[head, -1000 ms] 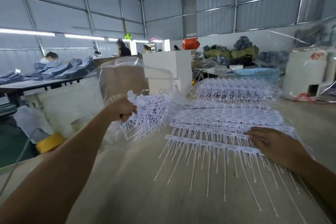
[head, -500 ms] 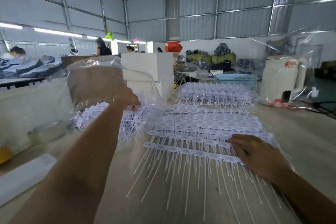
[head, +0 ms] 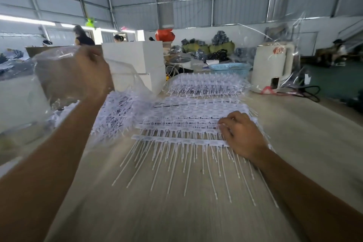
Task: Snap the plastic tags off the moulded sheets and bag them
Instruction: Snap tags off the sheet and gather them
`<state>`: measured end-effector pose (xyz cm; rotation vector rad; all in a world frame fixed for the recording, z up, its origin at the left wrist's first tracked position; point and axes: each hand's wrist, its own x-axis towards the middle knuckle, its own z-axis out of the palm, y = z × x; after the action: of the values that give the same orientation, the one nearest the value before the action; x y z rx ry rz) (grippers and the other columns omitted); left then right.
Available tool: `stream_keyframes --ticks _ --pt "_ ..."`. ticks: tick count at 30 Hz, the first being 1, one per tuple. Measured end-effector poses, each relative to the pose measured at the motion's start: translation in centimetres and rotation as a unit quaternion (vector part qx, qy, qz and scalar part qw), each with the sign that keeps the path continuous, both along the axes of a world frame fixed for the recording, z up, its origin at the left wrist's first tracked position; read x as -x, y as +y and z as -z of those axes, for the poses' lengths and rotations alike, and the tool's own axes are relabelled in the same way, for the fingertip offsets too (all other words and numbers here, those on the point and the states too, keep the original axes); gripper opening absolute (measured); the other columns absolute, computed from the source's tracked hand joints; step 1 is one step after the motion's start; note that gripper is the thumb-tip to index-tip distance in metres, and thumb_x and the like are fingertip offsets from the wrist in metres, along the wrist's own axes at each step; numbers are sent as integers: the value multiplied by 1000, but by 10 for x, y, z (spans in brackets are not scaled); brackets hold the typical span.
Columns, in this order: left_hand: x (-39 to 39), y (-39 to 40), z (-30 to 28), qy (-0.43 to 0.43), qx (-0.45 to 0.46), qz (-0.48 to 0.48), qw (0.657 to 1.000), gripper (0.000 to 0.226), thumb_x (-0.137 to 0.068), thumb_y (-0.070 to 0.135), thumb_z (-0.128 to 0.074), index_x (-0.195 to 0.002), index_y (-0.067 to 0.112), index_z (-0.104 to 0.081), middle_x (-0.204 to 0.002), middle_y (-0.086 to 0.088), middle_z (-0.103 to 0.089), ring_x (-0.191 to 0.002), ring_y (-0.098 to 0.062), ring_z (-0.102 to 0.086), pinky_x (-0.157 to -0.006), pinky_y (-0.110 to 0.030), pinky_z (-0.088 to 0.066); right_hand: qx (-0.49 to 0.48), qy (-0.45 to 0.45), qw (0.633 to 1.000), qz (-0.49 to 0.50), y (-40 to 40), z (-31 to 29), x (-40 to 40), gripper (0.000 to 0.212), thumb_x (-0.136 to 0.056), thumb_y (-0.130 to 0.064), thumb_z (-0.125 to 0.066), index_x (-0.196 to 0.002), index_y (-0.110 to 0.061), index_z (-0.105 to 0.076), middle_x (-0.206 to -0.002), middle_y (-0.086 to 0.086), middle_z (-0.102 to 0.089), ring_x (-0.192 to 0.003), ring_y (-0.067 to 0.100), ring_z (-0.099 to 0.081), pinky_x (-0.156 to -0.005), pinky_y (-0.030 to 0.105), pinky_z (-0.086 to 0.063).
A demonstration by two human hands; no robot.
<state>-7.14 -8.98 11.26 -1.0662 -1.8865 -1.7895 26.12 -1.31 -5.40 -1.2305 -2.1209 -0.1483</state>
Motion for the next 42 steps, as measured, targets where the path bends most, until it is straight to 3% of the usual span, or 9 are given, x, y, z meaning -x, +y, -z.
stream_keyframes --ticks 5,9,12,15,20,24,30,36,42 --pt "-66 11 1 70 -184 161 967 20 -87 7 -47 -88 21 -61 -80 7 -61 -73 -5 -57 -69 -17 -45 -16 -43 999 29 -13 -5 -1 29 -103 -35 -47 -94 -17 -68 -81 6 -70 -74 30 -66 -65 36 -50" --pt "-121 17 6 102 85 398 908 24 -97 2 -53 -91 23 -65 -83 3 -67 -68 -10 -60 -57 -22 -48 2 -63 996 57 -20 -10 0 34 -104 -40 -43 -96 -19 -69 -75 7 -71 -69 31 -67 -62 35 -51" --pt "-142 26 22 212 350 476 779 20 -102 26 -56 -120 21 -65 -110 -2 -68 -99 -15 -65 -84 -35 -54 61 -22 997 30 -18 -27 0 33 -103 -38 -46 -79 -24 -65 -71 3 -67 -69 28 -64 -66 35 -50" --pt "-164 33 37 308 463 486 674 37 -104 32 -52 -134 11 -58 -129 -6 -61 -118 -21 -59 -103 -39 -47 143 19 989 -34 -13 -57 0 28 -96 -21 -57 -71 -23 -70 -73 6 -70 -71 25 -64 -70 35 -51" --pt "-166 37 45 215 432 518 706 48 -101 51 -48 -136 18 -52 -123 -8 -67 -108 -21 -67 -95 -39 -54 128 66 988 -51 -13 -95 -4 27 -90 -8 -60 -65 -18 -64 -61 2 -61 -56 10 -53 -59 26 -35" --pt "-161 28 43 162 377 588 697 37 -98 52 -54 -116 21 -64 -65 5 -65 -62 -11 -59 -60 -24 -49 93 118 986 -72 -23 -122 -10 35 -98 -18 -60 -67 -4 -70 -62 9 -63 -55 11 -48 -55 24 -37" --pt "-167 13 20 144 246 598 749 30 -97 36 -64 -96 7 -74 -51 19 -51 -47 4 -46 -50 -9 -36 148 130 976 -94 -49 -160 -36 38 -102 -39 -54 -80 -13 -72 -63 -2 -61 -45 3 -48 -48 21 -41" --pt "-159 2 -2 177 182 575 778 17 -96 25 -67 -93 10 -73 -73 -15 -65 -61 -10 -52 -59 -17 -45 208 167 955 -132 -66 -183 -85 36 -97 -46 -57 -90 -18 -77 -90 -1 -75 -79 12 -64 -77 32 -52" --pt "-144 4 -7 166 124 561 802 10 -97 14 -63 -93 12 -72 -68 6 -67 -62 -5 -62 -62 -20 -53 293 106 939 -145 -63 -182 -95 35 -82 -46 -69 -115 -35 -70 -118 -7 -69 -107 14 -68 -89 33 -54"
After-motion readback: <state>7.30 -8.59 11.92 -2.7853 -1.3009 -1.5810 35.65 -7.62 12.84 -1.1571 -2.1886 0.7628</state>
